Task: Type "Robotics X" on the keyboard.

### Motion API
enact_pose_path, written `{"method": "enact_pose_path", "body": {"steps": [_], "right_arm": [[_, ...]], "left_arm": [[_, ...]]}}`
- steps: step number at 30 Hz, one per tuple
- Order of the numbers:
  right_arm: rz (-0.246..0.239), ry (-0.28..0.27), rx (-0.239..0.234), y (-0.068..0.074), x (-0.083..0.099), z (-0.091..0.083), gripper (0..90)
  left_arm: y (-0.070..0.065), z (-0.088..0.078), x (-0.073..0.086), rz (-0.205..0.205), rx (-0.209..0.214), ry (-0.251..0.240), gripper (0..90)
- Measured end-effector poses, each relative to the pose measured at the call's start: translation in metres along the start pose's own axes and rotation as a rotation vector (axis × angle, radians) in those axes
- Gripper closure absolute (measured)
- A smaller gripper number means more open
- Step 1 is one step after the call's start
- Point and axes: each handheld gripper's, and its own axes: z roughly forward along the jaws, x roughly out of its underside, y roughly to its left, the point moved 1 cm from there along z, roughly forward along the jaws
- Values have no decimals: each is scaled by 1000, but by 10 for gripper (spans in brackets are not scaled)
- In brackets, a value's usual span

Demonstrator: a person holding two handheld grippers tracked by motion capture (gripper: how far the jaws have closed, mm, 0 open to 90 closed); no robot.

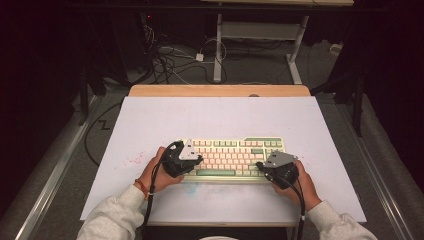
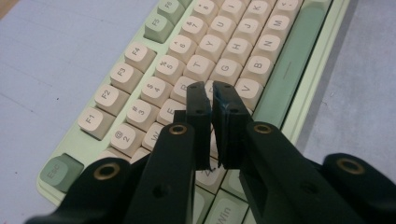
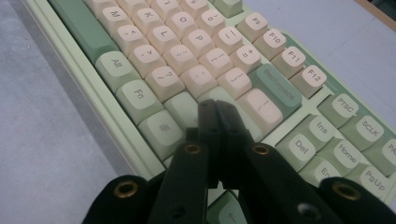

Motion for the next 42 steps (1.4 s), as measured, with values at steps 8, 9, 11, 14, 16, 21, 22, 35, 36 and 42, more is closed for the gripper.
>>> {"method": "enact_pose_path", "body": {"steps": [8,9,11,14,16,21,22,35,36,42], "right_arm": [[7,-32,-1,-1,-4,-4,872],[11,-42,-3,-2,-5,-5,864],[29,-65,-10,-5,-8,-8,846],[42,-109,-3,-7,-15,-14,803],[40,-137,8,-8,-17,-17,767],[42,-162,25,-10,-19,-16,594],[43,-161,27,-10,-19,-15,542],[73,-174,99,-7,-16,-6,196],[72,-176,101,-7,-16,-7,193],[51,-186,113,-2,-20,-11,198]], "left_arm": [[3,-4,0,-13,-42,-30,706],[3,-4,0,-12,-42,-33,688],[4,-6,-1,-17,-39,-47,650],[4,-6,-1,-20,-68,-49,535],[4,-7,-1,-23,-83,-50,486],[3,-8,1,-22,-123,-75,333],[3,-7,1,-19,-129,-76,304],[-2,-7,2,-12,-175,-116,170],[-3,-7,2,-6,-180,-112,170],[-9,-13,1,13,-187,-131,196]]}}
